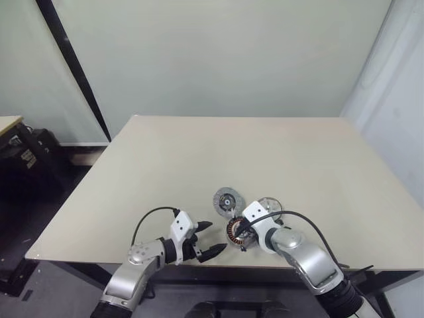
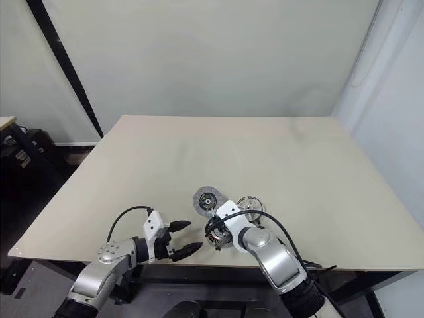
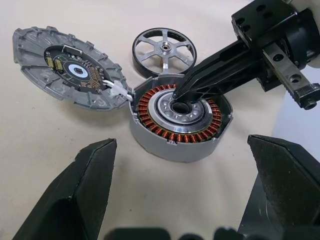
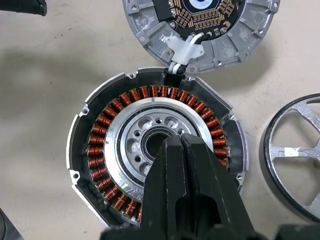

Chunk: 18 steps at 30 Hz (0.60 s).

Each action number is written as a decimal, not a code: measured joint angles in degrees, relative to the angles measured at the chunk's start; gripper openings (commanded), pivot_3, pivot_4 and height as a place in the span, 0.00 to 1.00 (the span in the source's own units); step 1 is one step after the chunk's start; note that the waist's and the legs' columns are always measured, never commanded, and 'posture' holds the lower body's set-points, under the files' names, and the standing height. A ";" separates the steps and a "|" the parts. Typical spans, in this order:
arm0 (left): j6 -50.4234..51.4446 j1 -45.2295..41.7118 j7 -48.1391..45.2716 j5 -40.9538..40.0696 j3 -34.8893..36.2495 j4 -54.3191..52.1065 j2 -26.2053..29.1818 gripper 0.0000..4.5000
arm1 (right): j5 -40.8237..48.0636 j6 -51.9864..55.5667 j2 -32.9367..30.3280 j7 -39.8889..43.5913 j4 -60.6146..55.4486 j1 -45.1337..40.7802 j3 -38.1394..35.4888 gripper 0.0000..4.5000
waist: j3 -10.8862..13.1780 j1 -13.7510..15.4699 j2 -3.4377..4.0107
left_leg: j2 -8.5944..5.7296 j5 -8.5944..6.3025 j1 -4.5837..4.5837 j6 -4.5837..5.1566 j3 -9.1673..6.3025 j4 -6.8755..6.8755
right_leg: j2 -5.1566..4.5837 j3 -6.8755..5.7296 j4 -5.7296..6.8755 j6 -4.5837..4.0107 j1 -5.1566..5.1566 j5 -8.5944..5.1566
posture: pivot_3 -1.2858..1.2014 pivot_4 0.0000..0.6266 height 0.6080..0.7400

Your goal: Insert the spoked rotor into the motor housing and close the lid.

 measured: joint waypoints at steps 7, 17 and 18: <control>0.00 0.01 0.38 0.00 -0.01 0.00 -0.10 1.00 | 0.00 -0.02 0.45 0.09 0.05 0.00 -0.14 0.01 | 0.00 0.00 0.00 | 0.00 0.00 0.00 0.00 0.00 0.00 | 0.00 0.01 0.00 0.00 0.00 0.00 | 0.52 0.00 1.00; 0.00 0.06 0.46 0.00 -0.02 0.00 -0.09 1.00 | 1.72 2.06 -0.06 1.73 -2.93 -0.05 -2.78 0.01 | 0.00 0.00 0.00 | 0.00 0.00 -0.01 0.00 -0.01 0.00 | 0.00 0.00 0.00 0.00 0.00 0.00 | 0.52 0.00 1.00; 0.00 0.06 0.46 0.00 -0.02 0.00 -0.09 1.00 | 1.78 2.10 -0.13 1.97 -2.92 0.07 -2.72 0.01 | 0.00 0.00 0.00 | 0.00 0.00 -0.01 0.00 0.00 0.00 | 0.00 0.00 0.00 0.00 0.00 0.00 | 0.52 0.00 1.00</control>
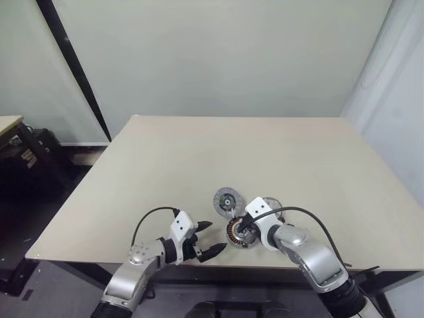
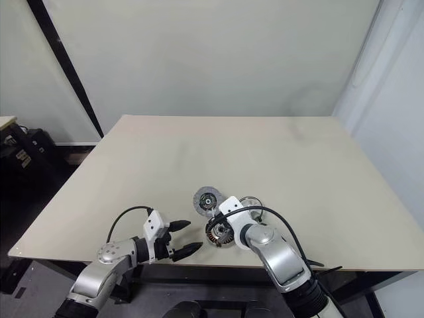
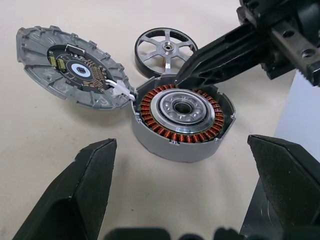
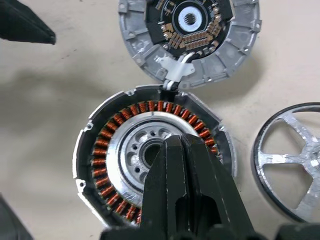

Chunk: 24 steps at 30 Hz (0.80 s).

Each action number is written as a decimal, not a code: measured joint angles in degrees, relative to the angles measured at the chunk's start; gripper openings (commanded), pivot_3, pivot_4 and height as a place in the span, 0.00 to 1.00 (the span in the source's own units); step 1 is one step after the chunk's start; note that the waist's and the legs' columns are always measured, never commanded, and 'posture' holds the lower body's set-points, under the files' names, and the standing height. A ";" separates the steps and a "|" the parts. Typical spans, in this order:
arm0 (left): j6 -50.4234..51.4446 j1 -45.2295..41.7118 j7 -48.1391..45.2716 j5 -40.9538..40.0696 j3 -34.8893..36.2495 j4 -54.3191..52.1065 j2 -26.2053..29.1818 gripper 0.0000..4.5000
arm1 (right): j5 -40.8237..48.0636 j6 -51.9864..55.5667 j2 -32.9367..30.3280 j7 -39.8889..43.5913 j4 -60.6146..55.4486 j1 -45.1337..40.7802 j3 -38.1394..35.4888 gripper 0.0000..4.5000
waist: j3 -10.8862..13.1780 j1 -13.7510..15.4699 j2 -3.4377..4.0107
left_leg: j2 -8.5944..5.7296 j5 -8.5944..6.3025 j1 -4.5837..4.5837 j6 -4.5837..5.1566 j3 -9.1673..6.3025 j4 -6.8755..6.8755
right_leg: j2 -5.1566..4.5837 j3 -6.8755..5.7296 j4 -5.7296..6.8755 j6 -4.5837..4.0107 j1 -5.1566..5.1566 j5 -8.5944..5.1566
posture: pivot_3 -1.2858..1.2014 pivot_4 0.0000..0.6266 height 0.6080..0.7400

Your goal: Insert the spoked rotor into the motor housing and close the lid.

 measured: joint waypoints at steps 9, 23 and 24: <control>0.00 -0.01 -0.01 -0.01 0.00 0.00 0.07 1.00 | -0.28 -3.66 0.15 -0.15 2.52 1.99 1.14 0.01 | 0.00 0.00 -0.01 | 0.01 0.00 0.03 0.00 0.00 0.01 | -0.01 0.01 0.00 0.00 0.04 0.00 | 0.52 0.00 1.00; 0.00 -0.05 -0.02 -0.02 0.01 0.00 0.47 1.00 | 3.85 0.48 1.39 -0.63 -1.56 1.42 -9.08 0.77 | 0.00 0.04 0.00 | -0.01 0.00 -0.03 0.00 -0.03 -0.01 | -0.01 0.01 0.00 0.00 -0.03 0.00 | 0.52 0.00 1.00; -0.01 -0.06 -0.02 -0.03 0.02 0.00 0.47 1.00 | 3.93 0.48 1.23 -1.02 -1.56 1.55 -10.38 0.84 | 0.00 0.04 0.00 | -0.01 0.00 -0.03 0.00 -0.01 -0.01 | -0.02 0.01 0.00 0.00 -0.02 0.00 | 0.52 0.00 1.00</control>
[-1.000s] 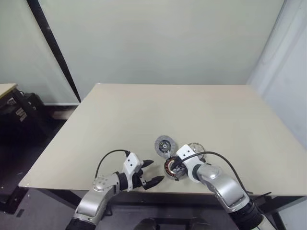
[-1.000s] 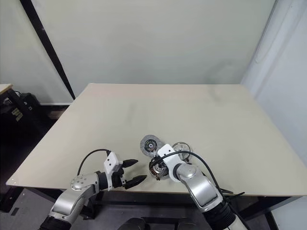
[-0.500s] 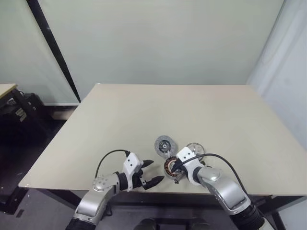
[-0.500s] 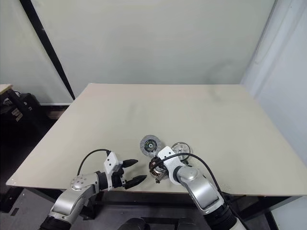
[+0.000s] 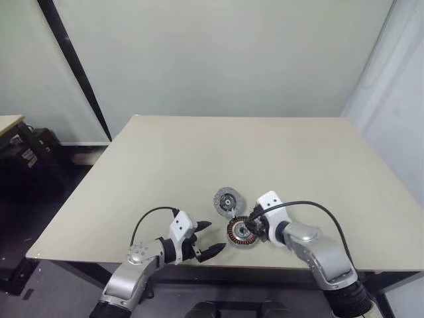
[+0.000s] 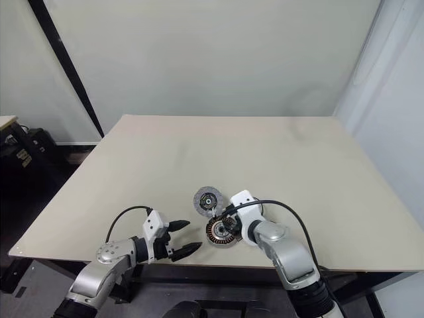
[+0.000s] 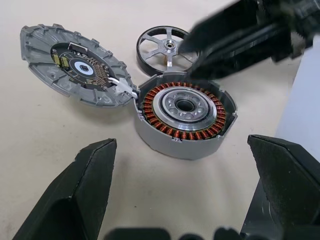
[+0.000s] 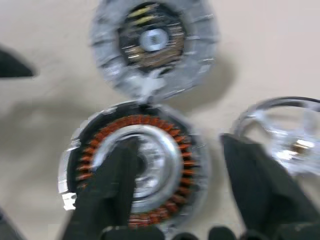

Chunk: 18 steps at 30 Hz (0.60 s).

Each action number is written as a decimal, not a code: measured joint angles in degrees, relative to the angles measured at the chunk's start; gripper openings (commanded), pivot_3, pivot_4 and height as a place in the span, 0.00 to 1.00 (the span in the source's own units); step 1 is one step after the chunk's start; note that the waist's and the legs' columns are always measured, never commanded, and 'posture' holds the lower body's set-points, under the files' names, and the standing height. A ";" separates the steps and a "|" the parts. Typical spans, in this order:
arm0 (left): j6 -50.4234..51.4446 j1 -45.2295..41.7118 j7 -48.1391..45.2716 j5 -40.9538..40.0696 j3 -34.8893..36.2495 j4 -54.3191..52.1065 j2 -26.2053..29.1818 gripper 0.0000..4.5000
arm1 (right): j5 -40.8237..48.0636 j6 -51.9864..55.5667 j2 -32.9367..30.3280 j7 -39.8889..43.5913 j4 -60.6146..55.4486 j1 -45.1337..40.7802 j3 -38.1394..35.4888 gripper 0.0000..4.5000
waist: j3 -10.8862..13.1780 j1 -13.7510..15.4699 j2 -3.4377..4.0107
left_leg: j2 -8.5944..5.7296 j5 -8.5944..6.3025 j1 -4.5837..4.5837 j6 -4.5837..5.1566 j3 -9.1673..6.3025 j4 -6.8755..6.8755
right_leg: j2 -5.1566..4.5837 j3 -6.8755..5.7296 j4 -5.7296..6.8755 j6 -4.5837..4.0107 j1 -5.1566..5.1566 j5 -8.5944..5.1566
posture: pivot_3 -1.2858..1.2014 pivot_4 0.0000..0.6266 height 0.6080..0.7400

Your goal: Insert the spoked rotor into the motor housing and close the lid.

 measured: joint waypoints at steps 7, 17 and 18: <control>-0.27 -0.11 -0.01 0.02 0.00 0.00 -0.02 1.00 | 0.74 -1.00 3.10 -5.57 1.34 0.80 -12.28 0.99 | 0.00 -0.05 0.00 | 0.03 0.00 0.00 0.00 0.02 -0.01 | 0.02 0.00 0.00 0.00 0.00 0.00 | 0.52 0.00 1.00; -0.92 -0.82 -0.02 0.02 0.00 0.09 -0.09 1.00 | 10.05 2.13 15.93 -12.04 9.43 -1.63 -30.71 0.99 | 0.00 -0.23 0.12 | 0.01 0.01 0.01 0.02 0.05 -0.07 | 0.03 0.05 0.02 -0.01 -0.05 0.01 | 0.52 0.00 1.00; -0.96 -0.82 -0.02 0.02 0.00 0.10 -0.09 1.00 | 11.05 2.31 16.42 -12.19 10.20 -2.10 -31.80 0.99 | 0.00 -0.24 0.14 | 0.01 0.01 0.02 0.01 0.06 -0.07 | 0.04 0.04 0.02 -0.01 -0.05 0.01 | 0.52 0.00 1.00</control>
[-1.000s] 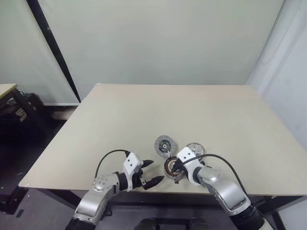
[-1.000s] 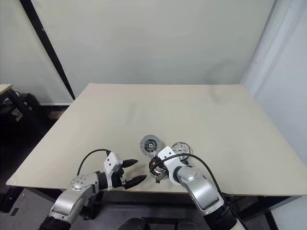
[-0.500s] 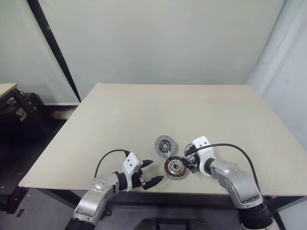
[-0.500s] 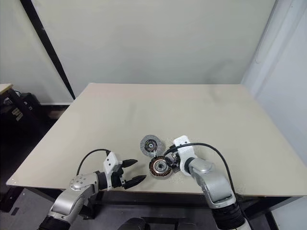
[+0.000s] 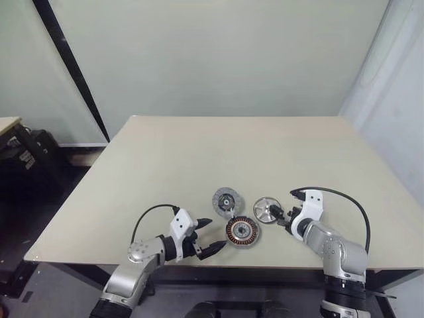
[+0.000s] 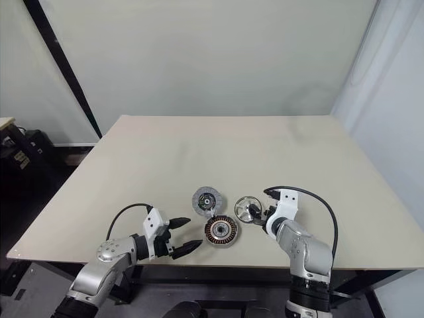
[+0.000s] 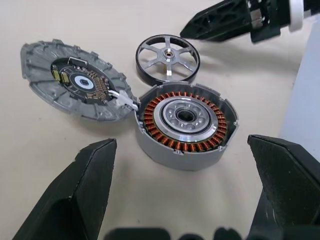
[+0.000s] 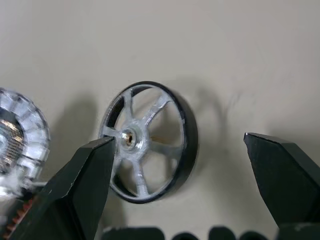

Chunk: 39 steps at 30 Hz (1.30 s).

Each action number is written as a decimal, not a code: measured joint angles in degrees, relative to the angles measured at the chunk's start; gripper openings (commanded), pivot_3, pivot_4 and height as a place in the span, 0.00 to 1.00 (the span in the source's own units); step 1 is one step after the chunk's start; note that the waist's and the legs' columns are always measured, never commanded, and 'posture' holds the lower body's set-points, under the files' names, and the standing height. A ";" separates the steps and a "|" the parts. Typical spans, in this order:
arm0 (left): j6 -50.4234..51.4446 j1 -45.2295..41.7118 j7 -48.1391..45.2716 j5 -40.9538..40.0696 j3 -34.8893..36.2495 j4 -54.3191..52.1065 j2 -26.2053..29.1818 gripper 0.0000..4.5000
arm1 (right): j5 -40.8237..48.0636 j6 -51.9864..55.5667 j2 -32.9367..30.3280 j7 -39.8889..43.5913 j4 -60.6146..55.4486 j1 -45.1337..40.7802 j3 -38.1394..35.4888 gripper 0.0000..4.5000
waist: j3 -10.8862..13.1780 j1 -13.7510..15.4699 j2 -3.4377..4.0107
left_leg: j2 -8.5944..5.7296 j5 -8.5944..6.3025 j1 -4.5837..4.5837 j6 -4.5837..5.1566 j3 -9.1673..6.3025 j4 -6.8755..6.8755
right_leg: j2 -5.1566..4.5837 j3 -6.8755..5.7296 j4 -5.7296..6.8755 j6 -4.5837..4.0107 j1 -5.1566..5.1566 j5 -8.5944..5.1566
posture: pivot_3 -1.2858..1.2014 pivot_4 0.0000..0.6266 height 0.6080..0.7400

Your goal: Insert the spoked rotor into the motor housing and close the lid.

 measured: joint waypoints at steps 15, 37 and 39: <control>-0.18 0.04 0.05 0.00 0.01 0.01 0.00 1.00 | 7.66 1.90 2.96 -3.32 3.89 -1.43 -6.56 0.55 | -0.01 -0.17 0.20 | -0.01 0.08 0.00 0.13 0.02 -0.04 | 0.00 0.00 0.00 -0.02 -0.01 0.01 | 0.52 0.00 1.00; 0.01 0.04 -0.05 -0.02 -0.02 0.01 0.01 1.00 | 20.94 9.59 3.48 -7.67 -4.54 -0.72 -9.44 0.07 | -0.01 -1.20 0.31 | 0.02 0.12 -0.06 0.21 -0.06 -0.09 | 0.00 0.01 0.01 -0.02 -0.06 0.01 | 0.52 0.00 1.00; 0.03 0.05 -0.10 -0.03 -0.01 0.01 0.08 1.00 | 22.98 12.34 3.48 -8.03 -6.65 -0.72 -9.30 0.07 | -0.01 -1.20 0.32 | 0.02 0.12 -0.08 0.20 -0.06 -0.10 | -0.01 0.02 0.01 -0.02 -0.13 0.01 | 0.52 0.00 1.00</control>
